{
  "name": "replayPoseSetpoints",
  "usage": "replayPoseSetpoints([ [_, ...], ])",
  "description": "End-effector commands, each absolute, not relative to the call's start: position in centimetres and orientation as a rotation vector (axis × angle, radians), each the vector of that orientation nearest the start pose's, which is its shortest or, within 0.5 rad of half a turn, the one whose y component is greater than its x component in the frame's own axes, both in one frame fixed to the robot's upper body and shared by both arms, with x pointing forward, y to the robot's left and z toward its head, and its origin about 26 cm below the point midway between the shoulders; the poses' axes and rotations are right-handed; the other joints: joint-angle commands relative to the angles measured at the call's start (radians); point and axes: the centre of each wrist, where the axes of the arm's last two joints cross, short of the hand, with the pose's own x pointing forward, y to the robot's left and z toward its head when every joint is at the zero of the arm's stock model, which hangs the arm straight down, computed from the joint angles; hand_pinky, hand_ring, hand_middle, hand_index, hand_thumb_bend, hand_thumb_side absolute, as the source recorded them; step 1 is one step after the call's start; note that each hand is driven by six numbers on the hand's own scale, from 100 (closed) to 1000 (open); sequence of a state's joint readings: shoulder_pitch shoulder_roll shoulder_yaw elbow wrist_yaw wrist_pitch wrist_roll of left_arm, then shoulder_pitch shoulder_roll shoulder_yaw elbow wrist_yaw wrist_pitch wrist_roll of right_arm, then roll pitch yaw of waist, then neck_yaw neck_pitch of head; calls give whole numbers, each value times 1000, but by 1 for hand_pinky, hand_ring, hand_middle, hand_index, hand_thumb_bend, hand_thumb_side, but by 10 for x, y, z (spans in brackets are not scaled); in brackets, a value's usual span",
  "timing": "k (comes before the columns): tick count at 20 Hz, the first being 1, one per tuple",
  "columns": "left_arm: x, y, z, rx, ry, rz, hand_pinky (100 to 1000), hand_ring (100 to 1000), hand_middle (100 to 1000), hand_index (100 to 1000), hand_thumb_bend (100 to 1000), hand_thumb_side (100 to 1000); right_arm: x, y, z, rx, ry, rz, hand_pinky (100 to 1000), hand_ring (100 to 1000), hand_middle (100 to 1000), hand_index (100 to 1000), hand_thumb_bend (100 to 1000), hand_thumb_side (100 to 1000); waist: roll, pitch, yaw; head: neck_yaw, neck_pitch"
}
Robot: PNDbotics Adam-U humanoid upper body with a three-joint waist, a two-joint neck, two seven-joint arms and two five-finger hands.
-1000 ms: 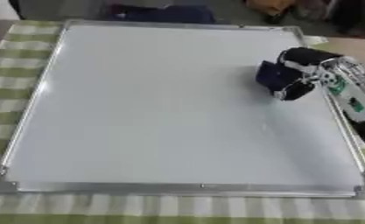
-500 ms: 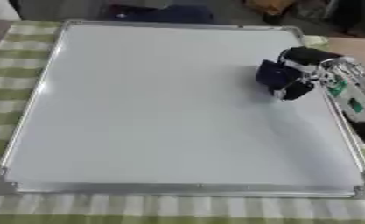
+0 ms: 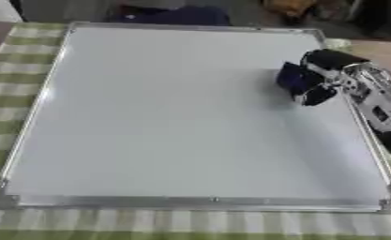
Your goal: Wipe the whiteboard clean with a brush.
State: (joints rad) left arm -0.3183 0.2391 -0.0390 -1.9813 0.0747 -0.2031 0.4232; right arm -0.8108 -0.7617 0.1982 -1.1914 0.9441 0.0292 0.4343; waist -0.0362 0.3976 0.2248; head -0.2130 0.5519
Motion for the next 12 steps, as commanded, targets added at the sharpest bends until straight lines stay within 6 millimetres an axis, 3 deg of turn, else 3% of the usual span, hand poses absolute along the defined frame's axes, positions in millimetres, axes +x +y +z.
replayPoseSetpoints([
  [1,302,238,201,118,-2516,199,636,824,808,622,192,1000,428,-370,246,-1308,-1044,1402,549,635,259,318,100,141,5,-11,-1,2,-11],
  [7,302,238,201,120,-2514,199,636,824,808,622,193,1000,429,-372,245,-1319,-1046,1384,546,627,252,312,100,140,5,-11,-1,3,-12],
  [12,301,238,200,121,-2513,200,636,824,808,622,194,1000,428,-363,242,-1212,-1086,1435,539,614,242,303,100,143,5,-13,-3,5,-9],
])
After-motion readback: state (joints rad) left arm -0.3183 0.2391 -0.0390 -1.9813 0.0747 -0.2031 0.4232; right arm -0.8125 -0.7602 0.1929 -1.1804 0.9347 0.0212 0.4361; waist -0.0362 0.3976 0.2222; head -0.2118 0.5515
